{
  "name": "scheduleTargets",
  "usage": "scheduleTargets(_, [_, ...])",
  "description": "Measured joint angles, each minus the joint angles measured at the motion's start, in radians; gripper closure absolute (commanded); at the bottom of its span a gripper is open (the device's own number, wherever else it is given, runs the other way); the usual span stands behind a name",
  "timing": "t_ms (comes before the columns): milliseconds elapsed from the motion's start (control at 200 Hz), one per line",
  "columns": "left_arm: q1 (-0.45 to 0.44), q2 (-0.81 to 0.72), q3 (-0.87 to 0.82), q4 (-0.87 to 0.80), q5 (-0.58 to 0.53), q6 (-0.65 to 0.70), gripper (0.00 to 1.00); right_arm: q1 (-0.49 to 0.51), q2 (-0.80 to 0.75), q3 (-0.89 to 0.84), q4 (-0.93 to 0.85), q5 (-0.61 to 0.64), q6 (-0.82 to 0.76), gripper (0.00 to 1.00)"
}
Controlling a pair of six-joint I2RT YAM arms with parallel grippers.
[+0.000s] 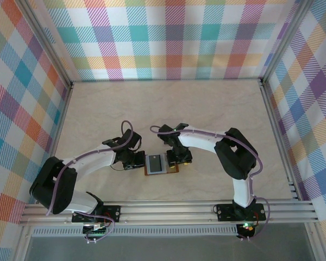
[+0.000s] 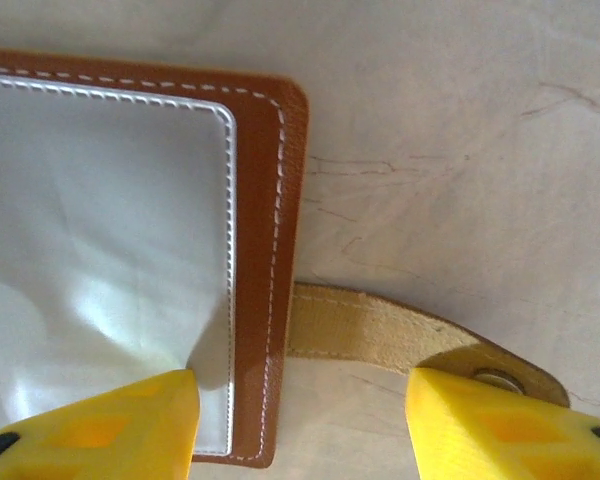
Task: Take the credit cards out of the card holder
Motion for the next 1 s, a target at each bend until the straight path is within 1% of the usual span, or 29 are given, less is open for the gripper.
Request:
scheduleTargets(250, [-0.012, 0.003, 0.086, -0.035, 0.002, 0.004, 0.93, 0.0, -0.03, -0.024, 0.03, -0.023, 0.0, 0.47])
scheduleTargets(510, [-0.031, 0.128, 0.134, -0.023, 0.01, 0.014, 0.92, 0.0, -0.127, -0.045, 0.057, -0.107, -0.001, 0.48])
scheduleTargets(780, [-0.036, 0.214, 0.147, -0.024, 0.012, 0.039, 0.93, 0.0, -0.19, -0.045, 0.077, -0.184, 0.006, 0.58])
scheduleTargets(880, [-0.039, 0.215, 0.152, -0.023, 0.011, 0.05, 0.94, -0.002, -0.198, -0.045, 0.137, -0.247, 0.011, 0.63])
scheduleTargets(1000, [-0.041, 0.218, 0.153, -0.024, 0.004, 0.055, 0.94, -0.012, -0.175, -0.045, 0.232, -0.341, 0.03, 0.66])
